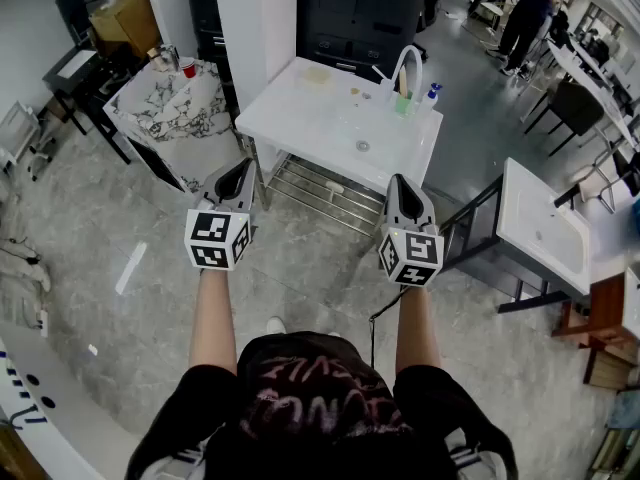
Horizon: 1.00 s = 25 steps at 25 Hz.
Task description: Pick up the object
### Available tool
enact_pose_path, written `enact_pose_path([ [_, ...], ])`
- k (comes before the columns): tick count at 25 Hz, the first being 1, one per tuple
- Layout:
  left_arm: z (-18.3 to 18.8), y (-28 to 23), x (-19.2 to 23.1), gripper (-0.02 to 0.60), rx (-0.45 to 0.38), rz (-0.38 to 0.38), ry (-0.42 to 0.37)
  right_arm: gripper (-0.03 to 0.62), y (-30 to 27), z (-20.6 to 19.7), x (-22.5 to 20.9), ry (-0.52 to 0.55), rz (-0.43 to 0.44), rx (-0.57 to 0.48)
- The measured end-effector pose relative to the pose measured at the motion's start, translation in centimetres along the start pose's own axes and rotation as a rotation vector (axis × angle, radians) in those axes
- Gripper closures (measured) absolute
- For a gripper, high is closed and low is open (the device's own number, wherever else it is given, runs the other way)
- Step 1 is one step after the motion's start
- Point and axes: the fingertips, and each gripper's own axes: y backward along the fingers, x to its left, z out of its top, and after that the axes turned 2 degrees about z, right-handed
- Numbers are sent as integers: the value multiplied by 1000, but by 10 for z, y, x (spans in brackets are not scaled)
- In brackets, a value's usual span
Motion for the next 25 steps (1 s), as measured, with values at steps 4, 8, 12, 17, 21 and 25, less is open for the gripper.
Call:
enact_pose_path([
  [4,-1,-1,2,566,-2,-1,3,580,-1,-3,0,2,-4,5],
  [8,-3,-1,3,566,6,-10,-7,580,-3,-5,3,16,-12,14],
  [12,-4,-1,5,566,8,-13,-3,580,-5,-4,9,17,-7,14],
  [17,-6,-1,10,566,8,-17,10,580,-8,-2,15,10,-8,6],
  [21,-10,-2,16,566,9,-28,13,580,-13,-3,19,4,-21,5],
  [25,-14,-6,28,566,10,-39,14,580,-20,-3,30,7,-28,6],
])
